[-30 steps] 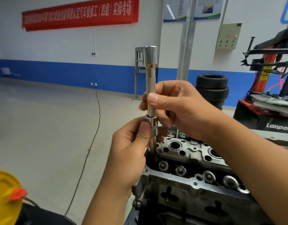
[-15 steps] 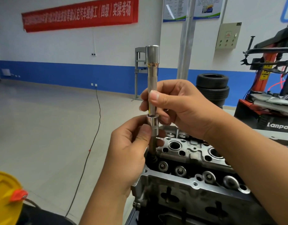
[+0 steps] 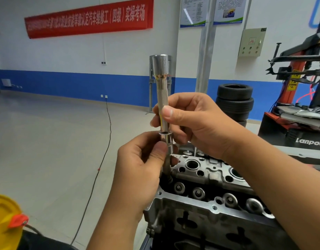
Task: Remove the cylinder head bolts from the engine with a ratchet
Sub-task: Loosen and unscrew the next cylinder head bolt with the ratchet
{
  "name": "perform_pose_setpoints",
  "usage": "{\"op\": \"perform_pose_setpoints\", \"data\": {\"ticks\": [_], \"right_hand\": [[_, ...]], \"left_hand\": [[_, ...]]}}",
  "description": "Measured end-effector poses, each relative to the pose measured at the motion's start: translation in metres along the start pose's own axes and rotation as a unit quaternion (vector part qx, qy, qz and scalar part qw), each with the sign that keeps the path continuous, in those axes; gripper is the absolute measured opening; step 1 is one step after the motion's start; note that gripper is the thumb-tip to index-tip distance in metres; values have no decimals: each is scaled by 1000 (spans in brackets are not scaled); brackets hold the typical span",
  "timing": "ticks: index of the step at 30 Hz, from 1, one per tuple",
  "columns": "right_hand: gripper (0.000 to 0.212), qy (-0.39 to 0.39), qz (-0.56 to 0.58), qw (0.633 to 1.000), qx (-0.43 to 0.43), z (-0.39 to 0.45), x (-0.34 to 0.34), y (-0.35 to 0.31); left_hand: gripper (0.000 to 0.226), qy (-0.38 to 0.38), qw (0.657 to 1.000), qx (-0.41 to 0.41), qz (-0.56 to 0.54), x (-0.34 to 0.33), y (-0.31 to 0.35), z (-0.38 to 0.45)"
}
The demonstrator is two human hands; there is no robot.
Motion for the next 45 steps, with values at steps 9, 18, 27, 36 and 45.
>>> {"op": "perform_pose_setpoints", "data": {"ticks": [9, 18, 27, 36, 45], "right_hand": [[24, 26, 1, 1000, 10, 1, 3, 0], [28, 44, 10, 999, 8, 0, 2, 1], [29, -24, -7, 1000, -1, -3, -5, 1], [19, 24, -1, 1000, 17, 1, 1, 1], [34, 7, -12, 1000, -27, -4, -4, 6]], "left_hand": [[23, -5, 1000, -23, 16, -3, 2, 0], [31, 78, 996, -38, 23, 12, 2, 2], [10, -8, 997, 20, -78, -3, -2, 0], [12, -5, 998, -45, 36, -3, 5, 0], [26, 42, 997, -54, 40, 2, 7, 2]]}}
Point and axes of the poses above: each hand's wrist, its own z-axis towards the middle knuckle, its own x-axis out of the back of the hand, y = z × x, the point moved 8 cm from there along z, towards the middle knuckle, and after that the axes turned 10 degrees about y, right-handed, at the moved point
